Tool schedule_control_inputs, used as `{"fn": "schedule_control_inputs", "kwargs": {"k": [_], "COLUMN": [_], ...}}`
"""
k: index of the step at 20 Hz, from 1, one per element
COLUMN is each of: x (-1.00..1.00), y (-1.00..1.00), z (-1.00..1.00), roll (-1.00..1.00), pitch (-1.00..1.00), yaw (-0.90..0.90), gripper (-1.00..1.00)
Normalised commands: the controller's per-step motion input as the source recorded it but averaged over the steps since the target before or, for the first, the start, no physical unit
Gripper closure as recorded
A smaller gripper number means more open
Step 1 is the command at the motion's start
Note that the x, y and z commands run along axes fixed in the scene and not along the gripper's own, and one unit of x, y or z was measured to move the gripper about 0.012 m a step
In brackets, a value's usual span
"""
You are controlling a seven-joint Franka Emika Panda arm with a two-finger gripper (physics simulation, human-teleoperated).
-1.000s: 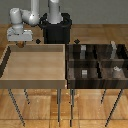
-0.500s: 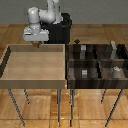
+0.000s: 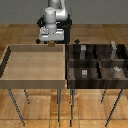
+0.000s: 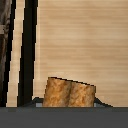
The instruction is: Place the loaf of bread into the appropriate compartment.
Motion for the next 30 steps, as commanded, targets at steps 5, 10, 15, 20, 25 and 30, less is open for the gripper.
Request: {"fn": "schedule_control_inputs", "kwargs": {"k": [5, 10, 15, 20, 25, 30], "x": [0.0, 0.0, 0.0, 0.2, 1.0, 1.0], "y": [1.0, 1.0, 1.0, 0.8, 0.0, 0.0], "z": [0.0, 0.0, 0.0, 0.0, 0.0, 0.0], "roll": [0.0, 0.0, 0.0, 0.0, 0.0, 0.0], "pitch": [0.0, 0.0, 0.0, 0.0, 0.0, 0.0], "yaw": [0.0, 0.0, 0.0, 0.0, 0.0, 0.0], "gripper": [1.0, 1.0, 1.0, 1.0, 1.0, 1.0]}}
